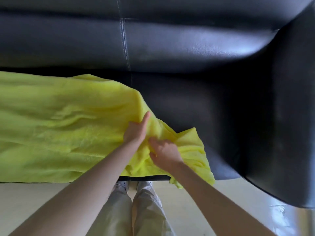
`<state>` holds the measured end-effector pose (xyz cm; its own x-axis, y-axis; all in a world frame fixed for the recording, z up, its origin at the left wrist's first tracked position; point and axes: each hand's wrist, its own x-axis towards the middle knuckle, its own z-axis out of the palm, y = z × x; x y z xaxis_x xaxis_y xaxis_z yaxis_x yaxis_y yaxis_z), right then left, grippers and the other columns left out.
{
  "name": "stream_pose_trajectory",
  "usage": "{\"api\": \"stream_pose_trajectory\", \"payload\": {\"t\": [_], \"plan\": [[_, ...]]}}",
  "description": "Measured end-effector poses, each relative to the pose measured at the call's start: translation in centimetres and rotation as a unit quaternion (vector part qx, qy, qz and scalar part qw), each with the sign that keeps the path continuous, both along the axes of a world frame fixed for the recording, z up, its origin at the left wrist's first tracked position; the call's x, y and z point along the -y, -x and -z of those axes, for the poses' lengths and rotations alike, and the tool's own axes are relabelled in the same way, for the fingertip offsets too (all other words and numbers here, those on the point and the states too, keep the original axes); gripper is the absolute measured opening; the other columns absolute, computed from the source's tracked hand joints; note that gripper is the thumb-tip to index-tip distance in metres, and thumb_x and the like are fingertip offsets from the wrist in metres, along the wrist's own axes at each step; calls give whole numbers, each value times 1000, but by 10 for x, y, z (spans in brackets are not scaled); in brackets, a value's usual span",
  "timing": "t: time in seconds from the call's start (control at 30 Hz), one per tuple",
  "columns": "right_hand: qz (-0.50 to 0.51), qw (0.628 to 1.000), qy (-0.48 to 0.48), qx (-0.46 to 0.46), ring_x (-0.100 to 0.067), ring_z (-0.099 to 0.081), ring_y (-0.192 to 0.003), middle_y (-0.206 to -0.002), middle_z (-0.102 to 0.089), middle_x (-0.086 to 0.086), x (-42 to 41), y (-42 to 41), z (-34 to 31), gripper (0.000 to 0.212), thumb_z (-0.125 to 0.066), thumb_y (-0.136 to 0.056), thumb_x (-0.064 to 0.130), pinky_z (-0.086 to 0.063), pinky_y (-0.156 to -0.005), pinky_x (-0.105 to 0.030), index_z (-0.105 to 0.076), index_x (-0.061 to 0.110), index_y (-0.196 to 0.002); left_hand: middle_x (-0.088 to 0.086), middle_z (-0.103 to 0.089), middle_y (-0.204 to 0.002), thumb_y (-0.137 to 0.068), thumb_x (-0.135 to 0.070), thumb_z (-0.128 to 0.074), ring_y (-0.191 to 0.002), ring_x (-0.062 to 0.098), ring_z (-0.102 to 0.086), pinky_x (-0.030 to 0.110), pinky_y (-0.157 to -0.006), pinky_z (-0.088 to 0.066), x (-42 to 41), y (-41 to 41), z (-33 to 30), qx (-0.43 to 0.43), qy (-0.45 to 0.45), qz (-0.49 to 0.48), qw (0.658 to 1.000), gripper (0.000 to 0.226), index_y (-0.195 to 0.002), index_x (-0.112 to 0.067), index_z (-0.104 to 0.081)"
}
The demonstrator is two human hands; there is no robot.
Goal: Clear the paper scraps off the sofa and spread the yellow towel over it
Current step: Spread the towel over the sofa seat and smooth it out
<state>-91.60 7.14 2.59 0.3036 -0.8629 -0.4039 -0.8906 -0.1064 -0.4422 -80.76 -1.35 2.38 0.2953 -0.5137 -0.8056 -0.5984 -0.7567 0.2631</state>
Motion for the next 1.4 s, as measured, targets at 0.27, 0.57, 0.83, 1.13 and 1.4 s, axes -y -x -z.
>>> {"api": "stream_pose_trajectory", "payload": {"t": [0.27, 0.57, 0.83, 1.13, 1.4], "plan": [[109, 987, -116, 21, -28, -57, -65, -76, -57, -6, -35, -5, -2, 28, -30, -103, 35, -32, -47, -28, -49, 14, -106, 23, -50, -134, -96, -34, -47, -121, 39, -49, 41, -92, -40, -6, -57, 7, 79, 31, -45, 995, 52, -133, 2, -43], [229, 941, -111, -225, -33, -35, -128, -138, -37, -13, 1, 27, 15, 61, -64, -73, 10, -30, -102, -45, -41, 18, -130, 23, -42, -140, -95, -34, -51, -122, 40, -46, 42, -82, -40, -54, -84, 13, 132, -6, -88, 987, 61, -139, 2, -30], [154, 891, -279, -322, -20, -59, -105, -113, -61, 0, 39, 26, -2, 33, -56, -89, 11, -41, -73, -26, -57, 15, -122, 7, -33, -150, -71, 4, -66, -144, 26, -23, 42, -116, -14, -21, -102, 13, 160, 246, 588, 753, 77, -141, -18, -41], [152, 897, -217, -354, -27, -60, -97, -105, -62, -8, 88, 72, -46, 26, -56, -90, 13, -40, -71, -30, -61, 11, -115, -8, -59, -117, -94, -41, -45, -93, 13, -59, 25, -77, -43, 26, -139, -21, -44, 278, 676, 681, 37, -124, -21, -51], [85, 921, -309, -220, -26, -57, -105, -118, -53, -4, 46, 38, -24, 54, -68, -76, 13, -52, -83, -38, -49, 19, -126, 2, -36, -143, -95, -62, -26, -130, 20, -40, 36, -106, -38, -12, -171, -1, 59, 42, 751, 657, 64, -144, -23, -31]]}}
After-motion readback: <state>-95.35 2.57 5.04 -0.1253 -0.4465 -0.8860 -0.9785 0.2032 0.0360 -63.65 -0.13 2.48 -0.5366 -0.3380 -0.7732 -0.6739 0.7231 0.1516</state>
